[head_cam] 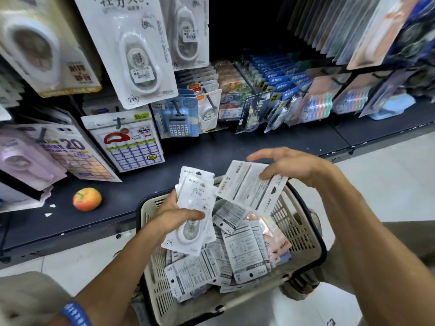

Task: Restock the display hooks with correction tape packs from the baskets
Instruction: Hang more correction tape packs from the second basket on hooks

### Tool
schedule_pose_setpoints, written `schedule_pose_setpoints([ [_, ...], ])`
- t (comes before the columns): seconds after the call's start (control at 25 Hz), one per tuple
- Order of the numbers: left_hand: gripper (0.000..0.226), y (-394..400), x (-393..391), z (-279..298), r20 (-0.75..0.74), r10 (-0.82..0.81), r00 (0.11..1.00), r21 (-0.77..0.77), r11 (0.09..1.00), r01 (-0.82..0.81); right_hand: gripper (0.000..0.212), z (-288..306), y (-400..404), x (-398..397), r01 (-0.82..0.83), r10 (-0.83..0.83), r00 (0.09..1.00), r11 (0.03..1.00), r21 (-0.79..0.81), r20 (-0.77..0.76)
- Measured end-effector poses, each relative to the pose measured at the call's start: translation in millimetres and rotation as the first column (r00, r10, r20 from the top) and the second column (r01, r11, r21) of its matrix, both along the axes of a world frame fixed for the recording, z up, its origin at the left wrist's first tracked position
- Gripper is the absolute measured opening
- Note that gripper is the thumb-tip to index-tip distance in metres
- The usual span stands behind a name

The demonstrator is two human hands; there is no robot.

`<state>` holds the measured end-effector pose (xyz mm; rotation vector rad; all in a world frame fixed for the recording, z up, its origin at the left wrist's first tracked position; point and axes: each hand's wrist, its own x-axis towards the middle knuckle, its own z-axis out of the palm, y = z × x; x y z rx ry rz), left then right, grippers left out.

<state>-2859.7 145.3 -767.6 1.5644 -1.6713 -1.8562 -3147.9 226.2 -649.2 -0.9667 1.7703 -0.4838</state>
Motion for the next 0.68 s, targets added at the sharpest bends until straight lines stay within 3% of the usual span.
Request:
schedule_pose_setpoints([
  [0.08, 0.061, -2, -6, 18, -0.093, -0.002, 0.996, -0.062, 0.998, -0.004, 0.029, 11, 4, 11, 0.021, 0.023, 0.944, 0.991, -0.13, 0.33],
  [0.16, 0.062, -4, -13, 37, -0.143, -0.006, 0.99, -0.095, 0.995, -0.007, 0.038, 22, 8, 19, 0.145, 0.023, 0.754, 0.969, -0.201, 0.656],
  [0.2, 0.063, -6, -14, 47, -0.159, 0.003, 0.987, -0.107, 0.994, -0.02, 0.032, 28, 7, 22, 0.21, 0.033, 0.668, 0.95, -0.231, 0.743],
  [0.24, 0.064, -8, -16, 56, -0.18, 0.015, 0.983, -0.114, 0.993, -0.036, 0.024, 34, 5, 22, 0.258, 0.048, 0.642, 0.926, -0.274, 0.765],
  [0.28, 0.064, -11, -19, 66, -0.211, 0.017, 0.977, -0.124, 0.991, -0.045, 0.024, 41, 0, 18, 0.287, 0.042, 0.703, 0.897, -0.337, 0.71],
  [0.36, 0.067, -18, -26, 94, -0.282, 0.001, 0.959, -0.152, 0.987, -0.046, 0.026, 67, -11, 5, 0.303, -0.06, 0.887, 0.823, -0.48, 0.458],
  [0.44, 0.075, -28, -35, 130, -0.34, -0.009, 0.941, -0.191, 0.98, -0.06, 0.032, 105, -23, -15, 0.33, -0.206, 0.941, 0.736, -0.591, 0.269],
  [0.52, 0.08, -40, -47, 171, -0.389, -0.031, 0.921, -0.235, 0.97, -0.066, 0.038, 141, -32, -38, 0.426, -0.343, 0.902, 0.622, -0.657, 0.261],
  [0.68, 0.073, -56, -63, 238, -0.433, -0.171, 0.885, -0.351, 0.936, 0.01, 0.023, 172, -39, -92, 0.617, -0.515, 0.773, 0.472, -0.63, 0.37],
])
